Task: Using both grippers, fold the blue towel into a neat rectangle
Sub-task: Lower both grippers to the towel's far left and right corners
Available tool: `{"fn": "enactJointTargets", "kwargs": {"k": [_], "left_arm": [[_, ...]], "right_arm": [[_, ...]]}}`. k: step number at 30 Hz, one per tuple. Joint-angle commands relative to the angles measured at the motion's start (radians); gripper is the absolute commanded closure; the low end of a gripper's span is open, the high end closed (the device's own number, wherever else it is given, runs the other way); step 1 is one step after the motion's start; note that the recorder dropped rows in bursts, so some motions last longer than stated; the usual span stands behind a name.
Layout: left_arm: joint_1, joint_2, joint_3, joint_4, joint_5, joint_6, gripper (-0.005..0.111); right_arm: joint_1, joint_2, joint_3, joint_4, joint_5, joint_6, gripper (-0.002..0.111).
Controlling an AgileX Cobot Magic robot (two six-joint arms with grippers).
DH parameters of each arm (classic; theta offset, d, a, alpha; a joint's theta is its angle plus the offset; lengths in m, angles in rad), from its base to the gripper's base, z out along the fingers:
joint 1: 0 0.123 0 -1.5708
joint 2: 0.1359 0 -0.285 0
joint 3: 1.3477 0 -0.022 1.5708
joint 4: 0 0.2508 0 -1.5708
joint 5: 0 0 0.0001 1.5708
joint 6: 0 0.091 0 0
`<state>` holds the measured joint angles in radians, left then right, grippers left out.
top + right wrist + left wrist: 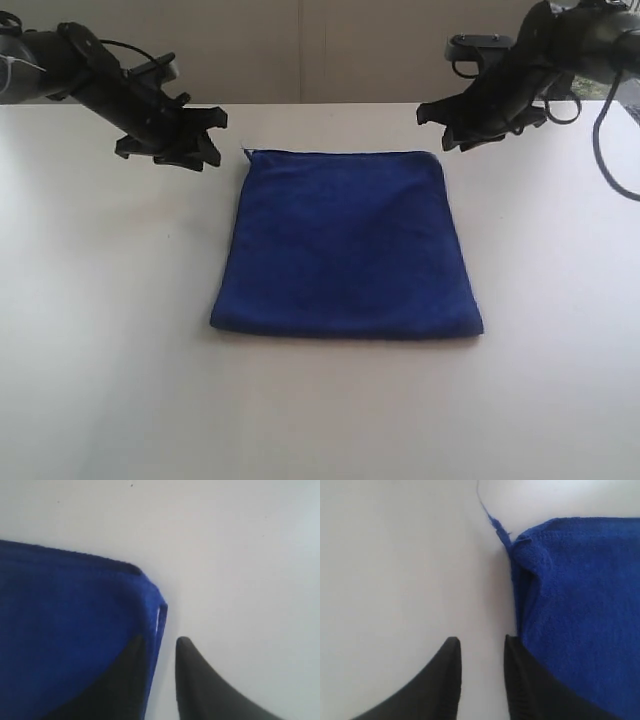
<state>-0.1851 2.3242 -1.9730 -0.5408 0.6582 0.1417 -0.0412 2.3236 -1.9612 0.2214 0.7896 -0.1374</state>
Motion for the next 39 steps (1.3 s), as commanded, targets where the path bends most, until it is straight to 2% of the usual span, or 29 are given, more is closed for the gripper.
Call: {"fn": "enactJointTargets", "kwargs": {"k": [1,3,9,12,15,20,25,32,39], "left_arm": [[0.003,-0.043,-0.006,-0.006,0.116,0.135,0.095],[0.003,-0.048,-0.006,-0.006,0.16,0.162,0.107],[0.003,-0.052,-0.006,-0.004,0.277,0.198,0.107],[0.0,-0.067,-0.002,-0.004,0.335,0.221,0.107],[-0.011,-0.1,0.025,0.013,0.339,0.26,0.107],[-0.06,-0.144,0.064,0.102,0.314,0.271,0.107],[-0.113,-0.148,0.12,0.109,0.269,0.337,0.107],[-0.136,-0.148,0.205,0.106,0.111,0.344,0.107],[-0.137,-0.117,0.239,-0.146,0.027,0.451,0.107]], "right_arm": [[-0.009,-0.046,-0.003,-0.009,0.133,-0.035,0.105],[-0.007,-0.048,-0.003,-0.005,0.173,-0.042,0.108],[0.026,-0.05,-0.003,-0.004,0.284,-0.042,0.108],[0.049,-0.061,0.001,-0.006,0.289,-0.042,0.108],[0.069,-0.089,0.034,-0.006,0.274,-0.042,0.108],[0.091,-0.145,0.163,-0.01,0.188,-0.04,0.108],[0.092,-0.192,0.274,-0.01,0.13,-0.034,0.108],[0.092,-0.215,0.384,-0.008,-0.009,-0.034,0.108],[0.092,-0.215,0.482,-0.008,-0.101,-0.034,0.108]]}}
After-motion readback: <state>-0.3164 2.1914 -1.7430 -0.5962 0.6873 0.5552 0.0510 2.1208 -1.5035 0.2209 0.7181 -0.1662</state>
